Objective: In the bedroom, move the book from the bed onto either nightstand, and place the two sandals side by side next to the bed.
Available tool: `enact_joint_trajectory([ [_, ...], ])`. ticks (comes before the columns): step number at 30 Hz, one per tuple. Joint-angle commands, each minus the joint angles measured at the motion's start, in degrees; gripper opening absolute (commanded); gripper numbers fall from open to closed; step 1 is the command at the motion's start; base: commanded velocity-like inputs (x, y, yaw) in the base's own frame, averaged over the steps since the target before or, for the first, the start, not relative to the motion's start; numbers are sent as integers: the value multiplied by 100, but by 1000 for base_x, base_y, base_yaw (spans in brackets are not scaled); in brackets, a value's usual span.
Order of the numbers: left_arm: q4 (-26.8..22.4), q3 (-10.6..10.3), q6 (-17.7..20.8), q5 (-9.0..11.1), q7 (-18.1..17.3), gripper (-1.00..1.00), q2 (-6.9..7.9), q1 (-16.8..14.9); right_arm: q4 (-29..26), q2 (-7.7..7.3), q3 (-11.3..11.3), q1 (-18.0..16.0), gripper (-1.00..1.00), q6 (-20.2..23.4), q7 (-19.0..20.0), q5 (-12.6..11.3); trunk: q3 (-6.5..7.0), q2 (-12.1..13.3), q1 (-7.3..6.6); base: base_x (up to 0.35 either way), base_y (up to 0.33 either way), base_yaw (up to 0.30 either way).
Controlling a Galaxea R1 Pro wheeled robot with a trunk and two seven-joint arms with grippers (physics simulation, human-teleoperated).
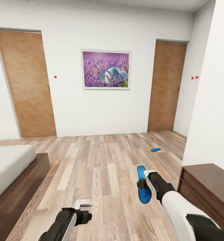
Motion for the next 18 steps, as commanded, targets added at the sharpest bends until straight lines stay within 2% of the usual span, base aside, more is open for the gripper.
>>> enact_joint_trajectory([
  [1, -6, -8, 24, 54, 45, 100, 2, -2, -8, 8, -49, -2, -100, 25, 3, 45, 16, -1, -3, 0, 0, 0],
  [18, 5, -8, -43, 51, 49, 100, -4, -2, -2, 7, -49, -2, -100, 25, 18, 45, 285, 22, -47, 0, 0, 0],
])
